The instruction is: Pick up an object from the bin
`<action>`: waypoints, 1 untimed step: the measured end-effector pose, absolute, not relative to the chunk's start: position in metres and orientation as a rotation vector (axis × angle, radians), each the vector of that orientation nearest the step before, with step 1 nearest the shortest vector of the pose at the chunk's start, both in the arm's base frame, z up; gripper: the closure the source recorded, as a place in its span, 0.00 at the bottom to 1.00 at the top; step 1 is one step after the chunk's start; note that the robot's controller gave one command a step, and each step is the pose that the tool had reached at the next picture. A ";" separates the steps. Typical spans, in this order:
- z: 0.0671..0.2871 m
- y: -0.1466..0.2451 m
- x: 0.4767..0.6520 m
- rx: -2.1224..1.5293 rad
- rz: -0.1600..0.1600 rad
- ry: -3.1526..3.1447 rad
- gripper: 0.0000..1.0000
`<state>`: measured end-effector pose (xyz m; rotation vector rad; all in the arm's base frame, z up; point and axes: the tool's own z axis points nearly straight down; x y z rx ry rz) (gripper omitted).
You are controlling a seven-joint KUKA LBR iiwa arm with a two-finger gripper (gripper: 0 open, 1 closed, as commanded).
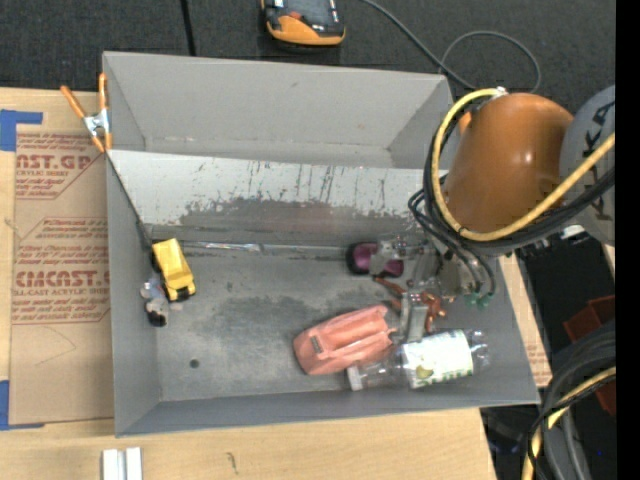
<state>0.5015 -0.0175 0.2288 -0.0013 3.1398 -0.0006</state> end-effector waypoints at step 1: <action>0.229 -0.017 0.502 -0.001 -0.001 3.140 0.00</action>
Offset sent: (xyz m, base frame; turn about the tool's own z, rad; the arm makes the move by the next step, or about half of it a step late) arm 0.0251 0.0776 -0.0928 -0.0224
